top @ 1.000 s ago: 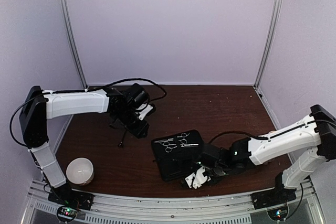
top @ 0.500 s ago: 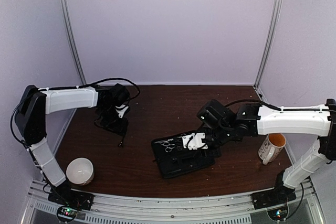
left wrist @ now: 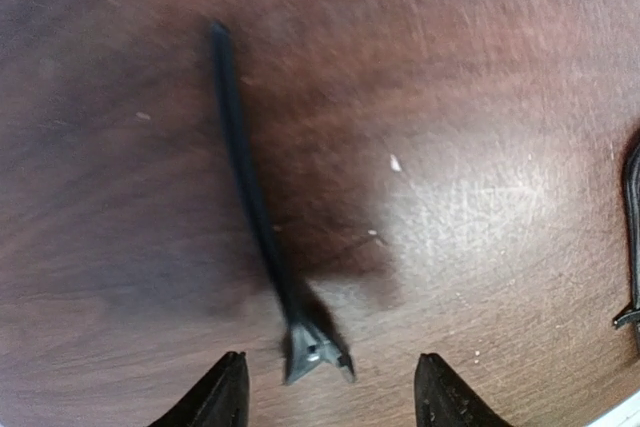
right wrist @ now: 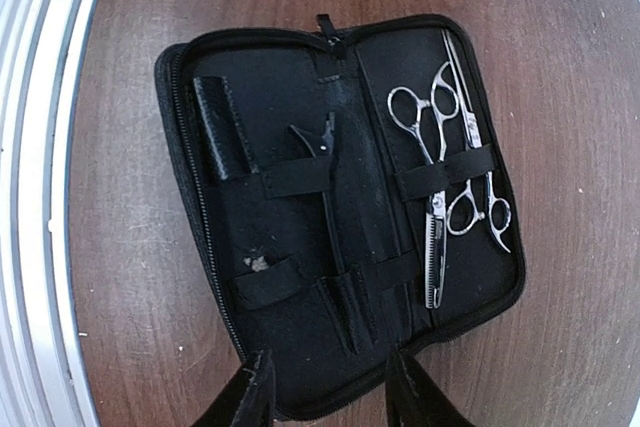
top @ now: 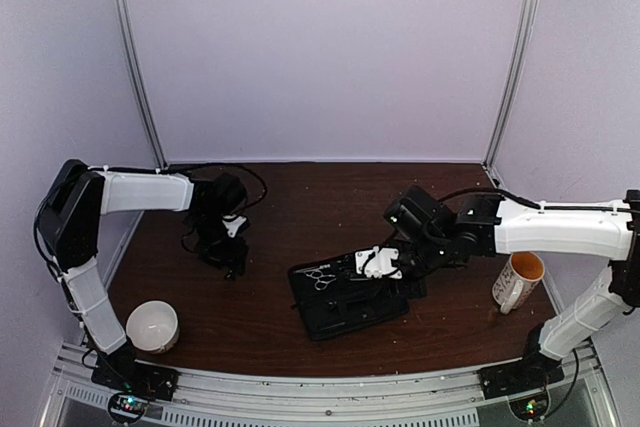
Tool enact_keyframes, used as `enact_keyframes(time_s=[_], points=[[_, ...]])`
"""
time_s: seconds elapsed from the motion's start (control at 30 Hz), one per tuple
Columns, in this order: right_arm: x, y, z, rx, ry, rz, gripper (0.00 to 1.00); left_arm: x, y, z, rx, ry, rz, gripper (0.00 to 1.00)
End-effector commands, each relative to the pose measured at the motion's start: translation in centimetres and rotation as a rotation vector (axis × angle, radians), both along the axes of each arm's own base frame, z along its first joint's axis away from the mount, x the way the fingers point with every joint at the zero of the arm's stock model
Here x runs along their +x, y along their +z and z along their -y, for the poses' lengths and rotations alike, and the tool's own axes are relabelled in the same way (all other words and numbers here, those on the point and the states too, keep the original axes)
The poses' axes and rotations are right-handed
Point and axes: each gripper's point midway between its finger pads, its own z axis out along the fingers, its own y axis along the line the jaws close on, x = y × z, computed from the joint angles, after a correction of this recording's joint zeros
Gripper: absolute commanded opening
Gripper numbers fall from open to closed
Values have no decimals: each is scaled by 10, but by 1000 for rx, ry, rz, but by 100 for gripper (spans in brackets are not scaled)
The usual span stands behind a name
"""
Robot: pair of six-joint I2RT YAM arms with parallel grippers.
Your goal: Sort the hair-cutting tools
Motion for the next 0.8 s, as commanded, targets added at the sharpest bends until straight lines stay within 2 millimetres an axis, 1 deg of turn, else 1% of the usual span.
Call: enact_keyframes(time_s=[0.0, 0.07, 0.17, 0.23, 0.33, 0.4, 0.5, 0.57, 0.63, 0.7, 0.77], points=[[31, 20, -1, 68, -120, 9, 38, -6, -11, 15, -81, 6, -41, 59], [44, 27, 2, 88, -171, 8, 38, -9, -13, 20, -94, -7, -45, 59], [56, 29, 4, 89, -210, -3, 38, -12, -12, 33, -131, -42, -42, 59], [62, 28, 4, 82, -224, -7, 38, -16, -12, 45, -168, -67, -40, 59], [68, 25, 1, 68, -238, -8, 38, -21, -9, 70, -258, -114, -40, 59], [72, 23, -2, 63, -241, -12, 38, -23, -8, 84, -286, -150, -37, 59], [77, 18, -6, 47, -246, -29, 38, -25, -5, 97, -291, -183, -27, 59], [77, 15, -10, 46, -247, -60, 37, -28, 0, 97, -295, -184, -29, 57], [77, 11, -16, 41, -244, -93, 34, -30, 12, 92, -289, -183, -12, 55], [78, 8, -22, 36, -242, -127, 31, -29, 30, 81, -263, -172, 42, 55], [78, 7, -29, 43, -235, -152, 28, -18, 46, 62, -200, -137, 115, 56]])
